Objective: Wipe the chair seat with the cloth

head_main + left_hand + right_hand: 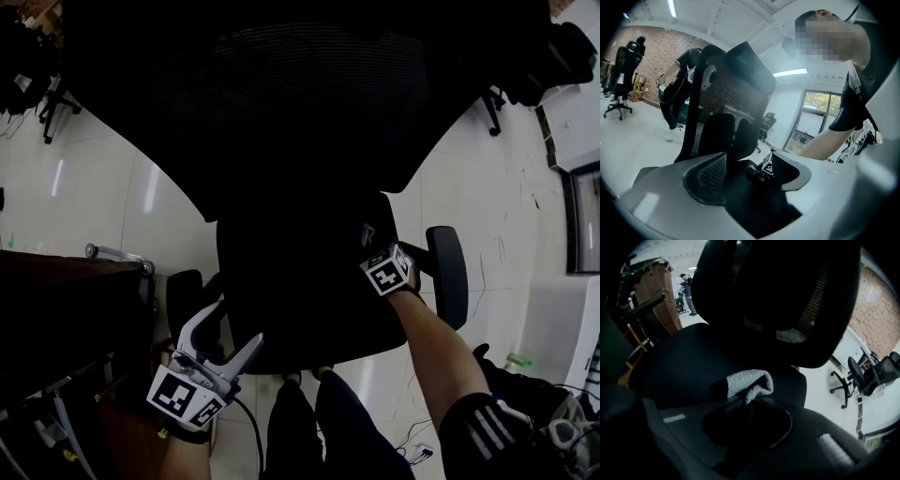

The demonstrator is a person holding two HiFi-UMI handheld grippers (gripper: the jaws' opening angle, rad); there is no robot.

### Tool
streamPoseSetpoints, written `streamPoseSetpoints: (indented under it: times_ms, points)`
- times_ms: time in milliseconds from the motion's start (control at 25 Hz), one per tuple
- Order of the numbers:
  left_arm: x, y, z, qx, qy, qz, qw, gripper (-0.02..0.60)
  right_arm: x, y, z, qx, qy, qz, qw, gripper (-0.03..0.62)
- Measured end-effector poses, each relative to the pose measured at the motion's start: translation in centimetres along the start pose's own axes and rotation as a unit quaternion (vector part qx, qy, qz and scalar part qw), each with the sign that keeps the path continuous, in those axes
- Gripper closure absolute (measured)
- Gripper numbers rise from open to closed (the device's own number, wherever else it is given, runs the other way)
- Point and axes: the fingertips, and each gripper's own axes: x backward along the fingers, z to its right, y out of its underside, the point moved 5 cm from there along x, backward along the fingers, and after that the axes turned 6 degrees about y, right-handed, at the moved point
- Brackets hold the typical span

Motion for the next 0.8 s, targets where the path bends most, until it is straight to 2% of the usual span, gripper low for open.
streamPoseSetpoints:
  times_ms: [120,200,280,400,520,640,800]
  points:
    - [0.3,0.0,0.3,0.001,-0.003,0.000,1.0000,0.255,1.1,-1.5,-1.1,-0.005,-0.007,0.009,1.000,0.560]
    - [0.5,0.3,0.4,-0.001,-0.008,-0.003,1.0000,0.255,1.7,-3.8,-4.5,0.012,-0.049,0.036,0.998,0.560]
    - [0.8,0.6,0.4,0.001,-0.013,-0.006,0.9999,0.255,2.1,-6.4,-9.6,0.038,-0.103,0.062,0.992,0.560]
    - [1.4,0.7,0.5,0.006,-0.019,-0.006,0.9998,0.255,2.8,-9.8,-18.6,0.083,-0.183,0.092,0.975,0.560]
    - [1.8,1.0,0.5,0.009,-0.023,-0.005,0.9997,0.255,3.3,-11.5,-26.0,0.129,-0.236,0.101,0.958,0.560]
    - [2.3,1.4,0.4,0.011,-0.027,-0.008,0.9996,0.254,2.9,-11.1,-29.6,0.155,-0.254,0.091,0.950,0.560]
    - [2.8,2.1,0.2,0.018,-0.031,-0.010,0.9993,0.255,2.2,-9.1,-28.7,0.164,-0.244,0.084,0.952,0.560]
